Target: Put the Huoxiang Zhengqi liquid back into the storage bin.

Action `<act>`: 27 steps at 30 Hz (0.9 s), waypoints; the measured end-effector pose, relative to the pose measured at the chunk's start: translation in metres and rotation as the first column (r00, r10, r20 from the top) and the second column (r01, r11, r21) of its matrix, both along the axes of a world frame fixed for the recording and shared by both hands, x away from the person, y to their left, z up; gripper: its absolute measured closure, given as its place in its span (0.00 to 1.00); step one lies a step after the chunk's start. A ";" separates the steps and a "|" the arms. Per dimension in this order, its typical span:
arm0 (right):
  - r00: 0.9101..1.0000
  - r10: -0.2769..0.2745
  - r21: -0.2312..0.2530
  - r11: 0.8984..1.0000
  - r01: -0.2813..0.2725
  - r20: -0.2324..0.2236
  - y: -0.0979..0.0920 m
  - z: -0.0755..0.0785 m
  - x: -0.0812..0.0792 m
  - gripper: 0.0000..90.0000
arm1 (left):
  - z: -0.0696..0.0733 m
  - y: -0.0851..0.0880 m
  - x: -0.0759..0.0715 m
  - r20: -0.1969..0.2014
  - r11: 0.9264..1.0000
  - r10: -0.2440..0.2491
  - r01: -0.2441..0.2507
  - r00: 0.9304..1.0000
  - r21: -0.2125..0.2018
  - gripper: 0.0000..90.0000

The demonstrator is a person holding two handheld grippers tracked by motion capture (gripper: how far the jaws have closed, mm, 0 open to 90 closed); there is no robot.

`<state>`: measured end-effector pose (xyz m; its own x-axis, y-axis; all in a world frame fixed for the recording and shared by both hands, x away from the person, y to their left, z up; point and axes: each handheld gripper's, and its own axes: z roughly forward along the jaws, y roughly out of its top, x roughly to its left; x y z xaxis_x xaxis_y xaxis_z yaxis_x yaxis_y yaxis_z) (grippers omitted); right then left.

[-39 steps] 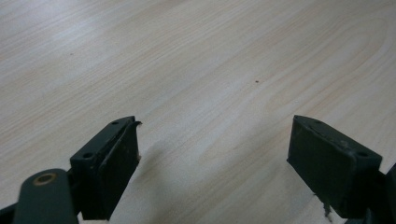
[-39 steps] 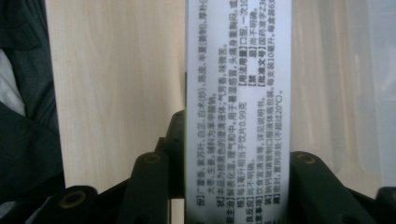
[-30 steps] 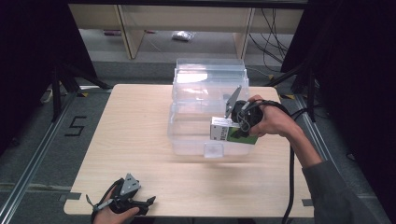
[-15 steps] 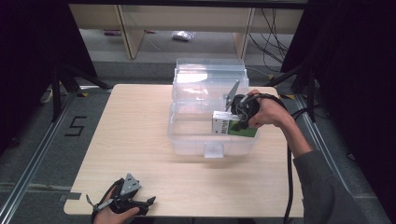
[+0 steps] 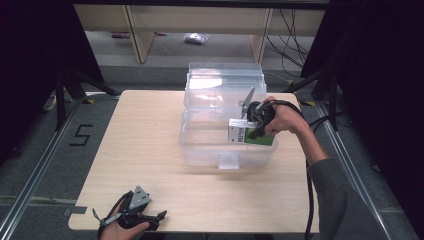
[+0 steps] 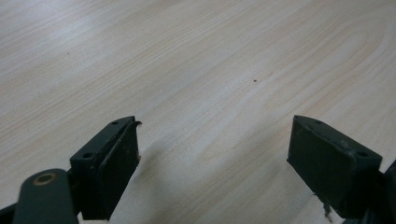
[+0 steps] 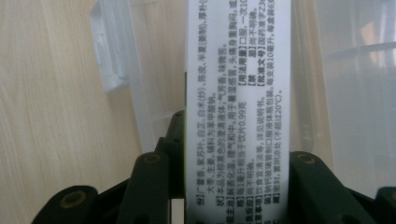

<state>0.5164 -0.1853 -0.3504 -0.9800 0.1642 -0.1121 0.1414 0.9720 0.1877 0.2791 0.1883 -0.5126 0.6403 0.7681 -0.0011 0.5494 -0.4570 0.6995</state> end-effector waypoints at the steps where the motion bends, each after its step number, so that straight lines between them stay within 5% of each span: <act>1: 1.000 0.002 0.006 1.000 -0.002 -0.007 0.000 -0.003 0.001 0.72 | 0.000 0.000 0.000 -0.001 1.000 0.001 -0.001 1.000 -0.001 0.18; 2: 1.000 0.029 0.009 1.000 -0.029 0.005 0.000 -0.005 0.004 0.72 | 0.000 0.000 0.000 -0.002 1.000 0.000 0.000 1.000 -0.001 0.18; 5: 0.999 -0.031 -0.012 0.999 0.031 -0.024 0.001 -0.011 0.003 0.72 | 0.000 0.000 0.000 -0.001 1.000 0.002 -0.002 1.000 -0.004 0.18; 9: 0.999 0.050 0.002 0.999 -0.050 -0.008 0.001 -0.019 0.010 0.72 | 0.000 0.000 0.000 -0.005 1.000 0.004 -0.004 1.000 0.001 0.18; 15: 0.999 -0.015 -0.020 1.000 0.014 -0.041 -0.003 -0.030 0.010 0.72 | 0.000 0.000 0.000 -0.004 1.000 0.006 -0.006 1.000 0.001 0.18; 27: 0.998 0.006 -0.015 1.000 -0.007 -0.055 -0.006 -0.042 0.013 0.72 | 0.000 0.000 0.000 -0.007 1.000 -0.001 0.001 1.000 0.005 0.18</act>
<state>0.5294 -0.1911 -0.3924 -0.9859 0.1562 -0.0607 0.1444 0.9756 0.1653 0.2791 0.1881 -0.5123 0.6413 0.7673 -0.0013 0.5535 -0.4615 0.6933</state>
